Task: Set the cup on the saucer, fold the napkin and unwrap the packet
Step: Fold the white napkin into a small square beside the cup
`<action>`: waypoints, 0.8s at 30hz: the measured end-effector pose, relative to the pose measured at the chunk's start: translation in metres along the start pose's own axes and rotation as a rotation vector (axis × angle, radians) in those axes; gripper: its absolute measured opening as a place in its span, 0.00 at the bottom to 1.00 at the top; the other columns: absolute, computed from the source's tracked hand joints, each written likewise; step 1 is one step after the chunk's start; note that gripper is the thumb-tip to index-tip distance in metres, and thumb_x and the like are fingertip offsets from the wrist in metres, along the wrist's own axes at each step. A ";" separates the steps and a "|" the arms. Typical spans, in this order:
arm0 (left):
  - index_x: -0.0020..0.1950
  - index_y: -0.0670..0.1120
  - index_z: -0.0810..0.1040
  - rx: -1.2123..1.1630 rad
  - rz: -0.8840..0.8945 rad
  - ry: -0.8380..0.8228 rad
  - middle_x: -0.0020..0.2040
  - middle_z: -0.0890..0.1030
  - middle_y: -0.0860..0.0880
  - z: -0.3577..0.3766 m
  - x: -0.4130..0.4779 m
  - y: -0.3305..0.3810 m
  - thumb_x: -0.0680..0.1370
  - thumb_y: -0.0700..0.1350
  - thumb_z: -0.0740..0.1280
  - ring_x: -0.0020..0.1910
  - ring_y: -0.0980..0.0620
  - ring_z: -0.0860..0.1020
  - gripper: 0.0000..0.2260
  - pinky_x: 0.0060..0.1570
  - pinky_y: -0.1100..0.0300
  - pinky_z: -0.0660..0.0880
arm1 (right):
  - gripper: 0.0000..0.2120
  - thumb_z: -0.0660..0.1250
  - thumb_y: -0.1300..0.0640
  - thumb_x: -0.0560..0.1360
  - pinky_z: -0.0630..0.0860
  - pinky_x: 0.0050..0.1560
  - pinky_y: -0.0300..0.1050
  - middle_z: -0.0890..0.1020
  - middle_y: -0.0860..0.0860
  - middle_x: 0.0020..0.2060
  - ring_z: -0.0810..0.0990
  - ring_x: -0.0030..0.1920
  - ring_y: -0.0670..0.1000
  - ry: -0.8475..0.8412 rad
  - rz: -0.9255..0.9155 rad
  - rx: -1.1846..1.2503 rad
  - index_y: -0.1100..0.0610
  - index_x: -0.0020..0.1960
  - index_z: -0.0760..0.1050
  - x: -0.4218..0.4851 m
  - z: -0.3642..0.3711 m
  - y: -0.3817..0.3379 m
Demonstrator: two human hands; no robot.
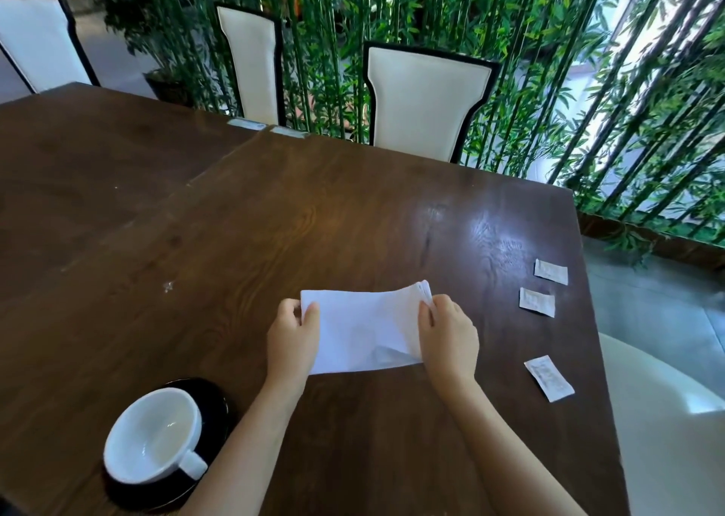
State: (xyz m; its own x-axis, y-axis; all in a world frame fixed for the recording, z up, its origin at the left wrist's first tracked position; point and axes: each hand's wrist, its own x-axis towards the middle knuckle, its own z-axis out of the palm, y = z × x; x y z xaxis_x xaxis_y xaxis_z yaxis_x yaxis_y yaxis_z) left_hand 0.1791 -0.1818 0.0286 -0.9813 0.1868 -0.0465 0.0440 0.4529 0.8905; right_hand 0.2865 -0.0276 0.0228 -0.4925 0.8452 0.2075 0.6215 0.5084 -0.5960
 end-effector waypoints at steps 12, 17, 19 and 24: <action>0.52 0.49 0.73 -0.274 -0.117 -0.029 0.45 0.79 0.49 -0.015 0.009 -0.003 0.78 0.51 0.62 0.43 0.52 0.78 0.07 0.37 0.60 0.73 | 0.12 0.62 0.53 0.77 0.65 0.29 0.30 0.69 0.45 0.26 0.67 0.28 0.40 -0.048 -0.072 0.511 0.50 0.35 0.69 0.018 -0.011 0.015; 0.56 0.51 0.70 -0.381 -0.221 -0.078 0.51 0.79 0.48 -0.014 0.008 -0.003 0.76 0.51 0.65 0.48 0.49 0.79 0.11 0.44 0.53 0.78 | 0.11 0.63 0.53 0.76 0.66 0.31 0.28 0.72 0.44 0.27 0.70 0.29 0.39 -0.077 0.026 0.529 0.50 0.34 0.71 0.020 -0.006 0.018; 0.58 0.54 0.68 -0.379 -0.234 -0.097 0.53 0.78 0.48 -0.013 0.004 -0.004 0.75 0.50 0.67 0.50 0.49 0.78 0.13 0.44 0.54 0.78 | 0.12 0.63 0.53 0.75 0.66 0.30 0.32 0.71 0.45 0.27 0.67 0.28 0.43 -0.091 0.071 0.472 0.53 0.34 0.70 0.017 0.000 0.022; 0.61 0.53 0.69 -0.162 -0.076 -0.180 0.55 0.74 0.52 -0.004 -0.010 -0.015 0.70 0.38 0.72 0.54 0.51 0.74 0.24 0.49 0.57 0.72 | 0.10 0.62 0.53 0.75 0.65 0.31 0.43 0.76 0.50 0.31 0.71 0.32 0.49 -0.190 0.091 0.290 0.59 0.40 0.71 0.008 0.014 0.027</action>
State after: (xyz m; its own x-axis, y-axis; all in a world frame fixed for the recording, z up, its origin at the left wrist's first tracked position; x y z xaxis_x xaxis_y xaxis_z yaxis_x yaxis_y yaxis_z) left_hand 0.1872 -0.1940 0.0172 -0.9309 0.3164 -0.1826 -0.0730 0.3284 0.9417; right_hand 0.2912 -0.0093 -0.0028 -0.5644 0.8254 0.0112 0.4826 0.3410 -0.8068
